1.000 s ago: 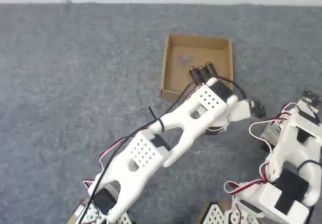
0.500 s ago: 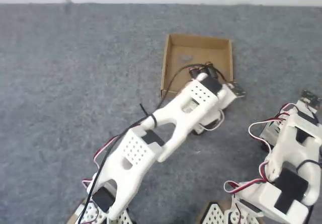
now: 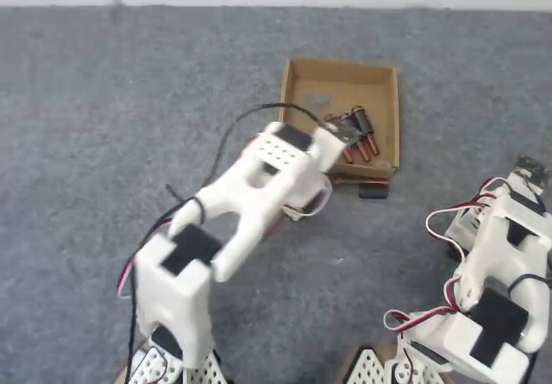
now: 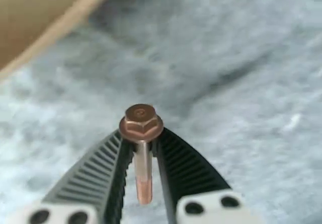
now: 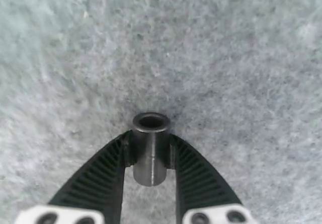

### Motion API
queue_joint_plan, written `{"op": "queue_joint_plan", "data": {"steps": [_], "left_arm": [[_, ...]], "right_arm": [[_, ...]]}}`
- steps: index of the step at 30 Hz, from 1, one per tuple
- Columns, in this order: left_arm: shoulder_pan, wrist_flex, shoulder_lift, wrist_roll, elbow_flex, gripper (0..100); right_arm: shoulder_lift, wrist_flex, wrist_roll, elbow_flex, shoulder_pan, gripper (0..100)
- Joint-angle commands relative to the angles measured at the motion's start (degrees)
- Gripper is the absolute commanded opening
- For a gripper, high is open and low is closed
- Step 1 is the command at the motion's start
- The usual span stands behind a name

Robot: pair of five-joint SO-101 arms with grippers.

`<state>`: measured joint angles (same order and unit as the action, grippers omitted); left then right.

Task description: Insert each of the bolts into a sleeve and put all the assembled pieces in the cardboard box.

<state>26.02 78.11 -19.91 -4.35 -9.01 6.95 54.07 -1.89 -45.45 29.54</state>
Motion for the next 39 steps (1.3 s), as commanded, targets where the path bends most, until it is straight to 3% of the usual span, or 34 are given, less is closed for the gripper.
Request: {"op": "queue_joint_plan", "data": {"steps": [1, 7, 14, 20, 27, 35, 39], "left_arm": [[-5.0, -4.4, 9.8, 0.5, -5.3, 1], [-16.3, -14.7, 18.4, 0.5, -16.5, 1], [-29.0, -32.3, 23.6, 0.6, -31.5, 1], [-34.5, -33.2, 26.5, 0.6, -34.6, 1], [-36.7, -33.2, 28.0, 0.6, -36.2, 1], [-36.7, -33.2, 28.1, 0.5, -36.2, 1], [-36.7, -33.2, 28.0, 0.5, -36.2, 1]], "right_arm": [[2.9, -0.8, 0.7, 0.3, -0.7, 0.6], [2.9, -0.8, 0.7, 0.2, -0.8, 0.6], [2.9, -4.4, 0.7, 0.0, -1.0, 0.6], [3.6, -12.7, 0.7, 0.4, -7.1, 0.6], [4.7, -34.9, 0.7, 3.3, -8.7, 0.6], [4.5, -68.2, 0.6, -0.1, -15.9, 0.6], [2.0, -79.5, 0.6, -1.2, -19.8, 0.6]]}}
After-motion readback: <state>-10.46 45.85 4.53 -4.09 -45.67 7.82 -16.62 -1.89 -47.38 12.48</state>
